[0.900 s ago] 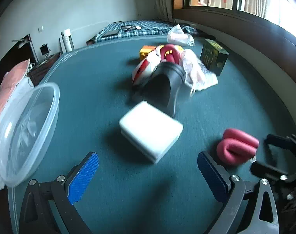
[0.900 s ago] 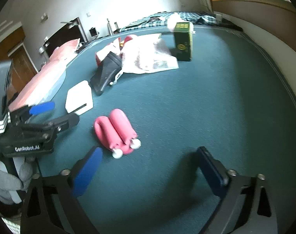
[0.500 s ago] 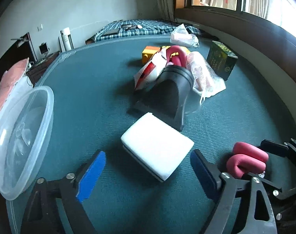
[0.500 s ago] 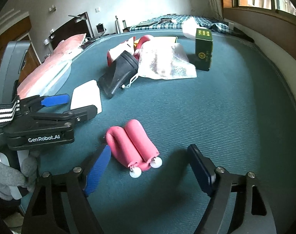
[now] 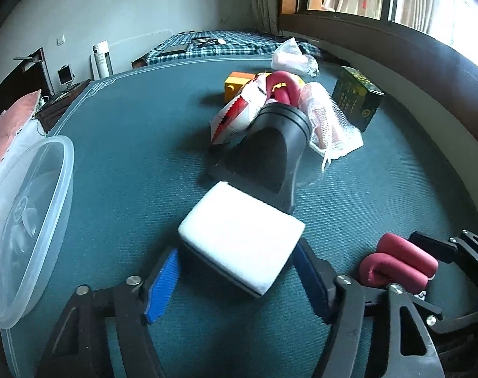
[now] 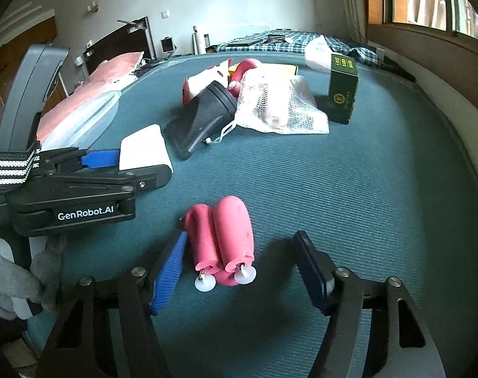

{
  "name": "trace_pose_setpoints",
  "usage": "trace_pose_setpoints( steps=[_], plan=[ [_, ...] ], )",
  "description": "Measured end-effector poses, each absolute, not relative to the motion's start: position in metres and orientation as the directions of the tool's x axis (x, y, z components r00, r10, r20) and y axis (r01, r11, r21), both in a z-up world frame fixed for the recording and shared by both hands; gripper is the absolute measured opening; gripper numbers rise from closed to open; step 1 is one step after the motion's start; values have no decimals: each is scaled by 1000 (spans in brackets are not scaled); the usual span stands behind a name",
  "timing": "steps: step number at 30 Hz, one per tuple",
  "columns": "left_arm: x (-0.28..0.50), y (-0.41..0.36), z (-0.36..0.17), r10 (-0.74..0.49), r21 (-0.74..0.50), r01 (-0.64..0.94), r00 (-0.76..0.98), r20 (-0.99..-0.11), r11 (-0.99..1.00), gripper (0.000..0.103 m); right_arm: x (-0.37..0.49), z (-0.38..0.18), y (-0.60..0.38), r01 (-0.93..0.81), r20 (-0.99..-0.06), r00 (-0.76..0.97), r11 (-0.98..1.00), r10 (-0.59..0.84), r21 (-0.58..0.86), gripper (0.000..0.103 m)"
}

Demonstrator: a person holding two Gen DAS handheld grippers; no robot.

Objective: Organize objects
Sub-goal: 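Grasp the white sponge with the left gripper while the right grasps the pink foam toy, then lower the sponge and pink toy into the clear bowl and open both grippers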

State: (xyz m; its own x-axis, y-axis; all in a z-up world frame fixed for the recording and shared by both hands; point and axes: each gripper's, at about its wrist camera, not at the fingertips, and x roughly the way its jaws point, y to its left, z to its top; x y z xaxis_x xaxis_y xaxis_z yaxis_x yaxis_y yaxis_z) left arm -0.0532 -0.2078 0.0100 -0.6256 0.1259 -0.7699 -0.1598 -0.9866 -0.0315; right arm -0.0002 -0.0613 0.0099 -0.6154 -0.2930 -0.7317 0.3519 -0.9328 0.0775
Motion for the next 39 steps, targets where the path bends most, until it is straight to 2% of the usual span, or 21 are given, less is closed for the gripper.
trace_pose_setpoints(
  steps=[6, 11, 17, 25, 33, 39],
  plan=[
    [-49, -211, 14, 139, -54, -148, -650, -747, -988, 69, 3, 10, -61, 372, -718, -616, -923, -325, 98, 53],
    [-35, -209, 23, 102, -12, -130, -717, -690, -991, 69, 4, 11, -61, 386, -711, -610, -915, -350, 119, 43],
    [-24, -211, 36, 76, 3, -102, -765, -639, -995, 69, 5, 12, -59, 381, -704, -615, -916, -354, 127, 42],
    [-10, -250, 50, -27, -2, 36, -788, -615, -999, 69, 6, 21, -63, 389, -689, -604, -902, -401, 184, 42],
    [8, -310, 64, -164, 8, 196, -797, -582, -981, 70, -3, 52, -113, 497, -646, -571, -840, -507, 220, 42],
    [15, -346, 60, -222, 19, 261, -779, -587, -965, 70, -19, 67, -174, 579, -622, -546, -789, -561, 204, 42]
  ],
)
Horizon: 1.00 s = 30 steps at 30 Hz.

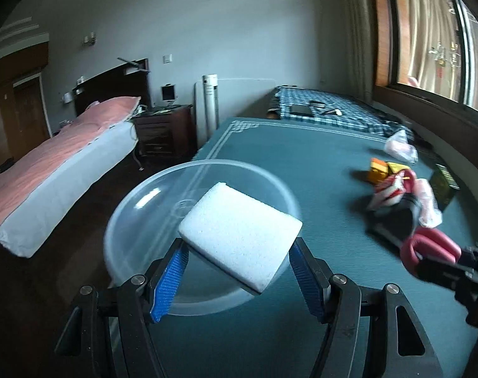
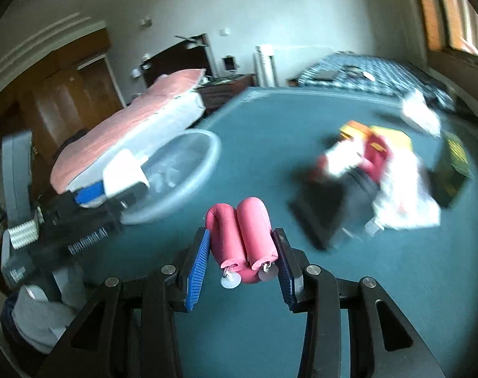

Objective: Organize objects
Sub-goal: 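Lower the sponge and pink toy into the clear bowl and open both grippers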

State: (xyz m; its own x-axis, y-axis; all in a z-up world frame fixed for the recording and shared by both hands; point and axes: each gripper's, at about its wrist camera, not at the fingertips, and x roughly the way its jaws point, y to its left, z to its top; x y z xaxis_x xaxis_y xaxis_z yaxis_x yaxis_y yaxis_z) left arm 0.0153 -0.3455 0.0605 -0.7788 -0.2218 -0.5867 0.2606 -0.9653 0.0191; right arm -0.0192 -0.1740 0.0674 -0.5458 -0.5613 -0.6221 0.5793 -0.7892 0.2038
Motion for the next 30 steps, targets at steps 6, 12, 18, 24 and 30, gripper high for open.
trace_pose_setpoints(
  steps=[6, 12, 18, 24, 30],
  plan=[
    [17, -373, 52, -255, 18, 306, -755, -605, -952, 70, -31, 78, -231, 635, -594, -532, -748, -604, 193, 42],
    [18, -392, 42, -249, -6, 324, -740, -625, -946, 70, -50, 80, -263, 629, -589, -527, -747, -613, 215, 42],
    [22, -401, 41, -225, -37, 316, -748, -624, -948, 70, -65, 78, -281, 626, -591, -525, -749, -612, 218, 42],
    [22, -408, 41, -210, -72, 322, -754, -623, -944, 81, -69, 76, -293, 636, -590, -527, -744, -612, 204, 42],
    [27, -414, 45, -208, -107, 334, -775, -597, -937, 96, -74, 72, -296, 627, -597, -515, -745, -616, 228, 43]
  ],
)
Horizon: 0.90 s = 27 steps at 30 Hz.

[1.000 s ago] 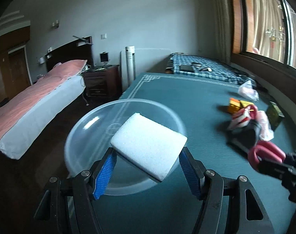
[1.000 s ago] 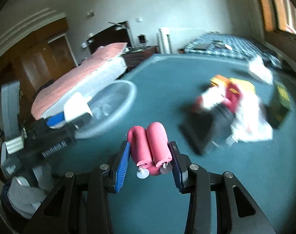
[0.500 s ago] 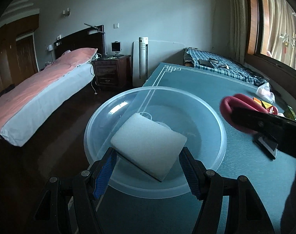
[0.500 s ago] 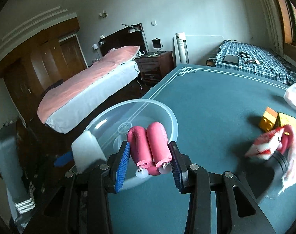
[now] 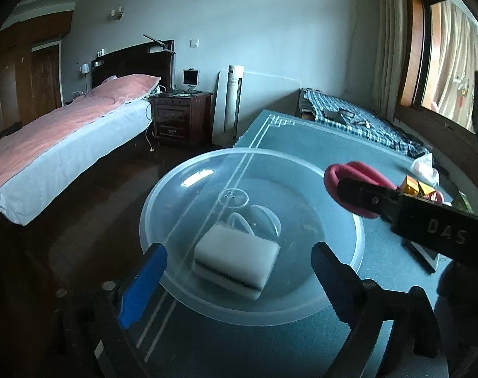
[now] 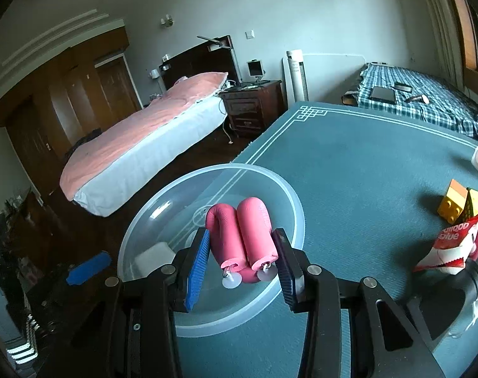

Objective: Organize objects
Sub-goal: 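Lower the sponge and pink toy into the clear bowl and open both grippers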

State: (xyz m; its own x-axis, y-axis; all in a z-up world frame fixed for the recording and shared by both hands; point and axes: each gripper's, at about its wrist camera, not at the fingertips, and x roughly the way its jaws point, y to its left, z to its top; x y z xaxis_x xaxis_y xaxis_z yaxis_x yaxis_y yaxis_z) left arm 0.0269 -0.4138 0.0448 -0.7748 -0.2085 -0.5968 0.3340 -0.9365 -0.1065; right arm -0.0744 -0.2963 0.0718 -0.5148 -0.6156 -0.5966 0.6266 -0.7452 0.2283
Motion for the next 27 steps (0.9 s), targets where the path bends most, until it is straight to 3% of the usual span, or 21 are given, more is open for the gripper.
trace_pose_setpoints(
  steps=[7, 12, 19, 27],
  plan=[
    [29, -414, 47, -233, -104, 353, -782, -578, -930, 101, -76, 70, -298, 630, -591, -512, -740, -624, 236, 45],
    [29, -414, 47, -290, -82, 406, -767, -573, -910, 103, -78, 70, -295, 628, -570, -512, -733, -643, 262, 63],
    [30, -411, 45, -329, -59, 436, -753, -569, -898, 103, -76, 68, -285, 604, -576, -519, -748, -632, 277, 63],
    [31, -405, 45, -276, -85, 383, -786, -554, -920, 103, -70, 63, -259, 557, -582, -560, -788, -590, 262, 63]
  ],
)
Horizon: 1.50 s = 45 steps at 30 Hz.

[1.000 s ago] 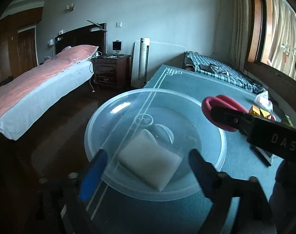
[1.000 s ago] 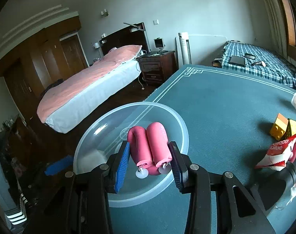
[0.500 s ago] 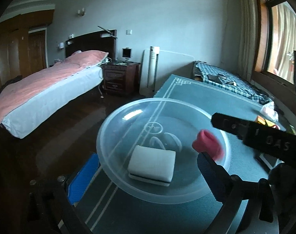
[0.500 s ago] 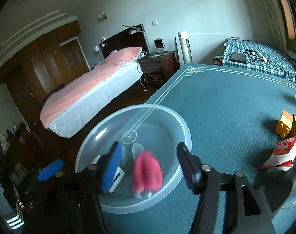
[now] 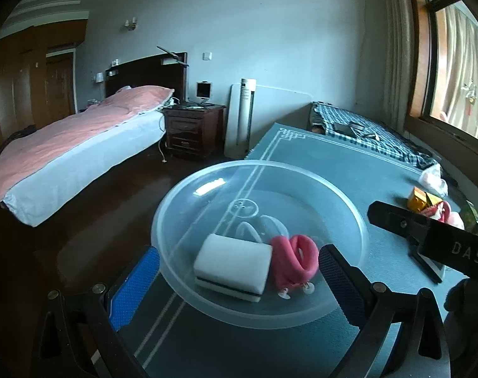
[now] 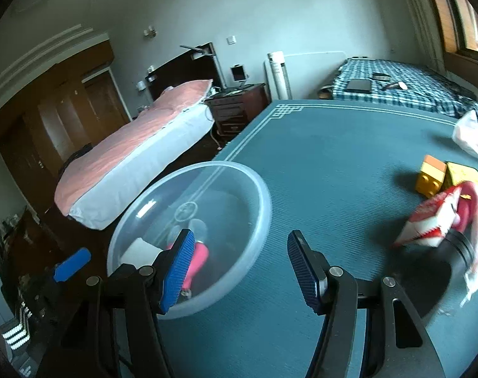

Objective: Organize objects
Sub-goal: 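Lower the sponge and pink toy into the clear bowl and open both grippers, then move both grippers toward the cluttered objects and grasp the mesh-wrapped item with the right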

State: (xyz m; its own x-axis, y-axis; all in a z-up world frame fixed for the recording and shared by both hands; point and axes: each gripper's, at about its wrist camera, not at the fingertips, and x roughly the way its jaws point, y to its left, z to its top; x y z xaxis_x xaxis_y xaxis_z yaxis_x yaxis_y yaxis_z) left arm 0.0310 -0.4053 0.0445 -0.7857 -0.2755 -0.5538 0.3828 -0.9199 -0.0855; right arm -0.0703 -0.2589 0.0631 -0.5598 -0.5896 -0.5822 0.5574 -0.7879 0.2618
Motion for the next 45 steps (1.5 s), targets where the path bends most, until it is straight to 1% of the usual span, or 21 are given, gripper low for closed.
trace_pose_setpoints(
  steps=[3, 9, 17, 24, 30, 39, 45],
  plan=[
    [30, -401, 47, -266, -81, 367, -793, -548, -927, 103, -68, 63, -249, 541, -583, -579, -804, -569, 247, 63],
    [34, -390, 65, -275, -84, 364, -816, -508, -927, 103, -65, 68, -229, 500, -570, -617, -830, -542, 248, 63],
    [25, -371, 70, -252, -75, 341, -810, -530, -937, 103, -63, 72, -204, 448, -562, -653, -857, -508, 254, 63],
    [14, -341, 76, -226, -30, 289, -805, -548, -957, 103, -67, 71, -176, 384, -567, -678, -883, -468, 269, 63],
    [4, -324, 74, -175, -46, 245, -800, -574, -968, 103, -68, 70, -150, 336, -565, -703, -902, -432, 273, 63],
    [-5, -283, 73, -144, 28, 158, -800, -583, -987, 103, -71, 65, -121, 275, -572, -726, -923, -382, 268, 63],
    [-16, -261, 70, -118, 46, 113, -799, -590, -993, 103, -73, 65, -98, 220, -565, -754, -939, -336, 264, 63]
  ],
)
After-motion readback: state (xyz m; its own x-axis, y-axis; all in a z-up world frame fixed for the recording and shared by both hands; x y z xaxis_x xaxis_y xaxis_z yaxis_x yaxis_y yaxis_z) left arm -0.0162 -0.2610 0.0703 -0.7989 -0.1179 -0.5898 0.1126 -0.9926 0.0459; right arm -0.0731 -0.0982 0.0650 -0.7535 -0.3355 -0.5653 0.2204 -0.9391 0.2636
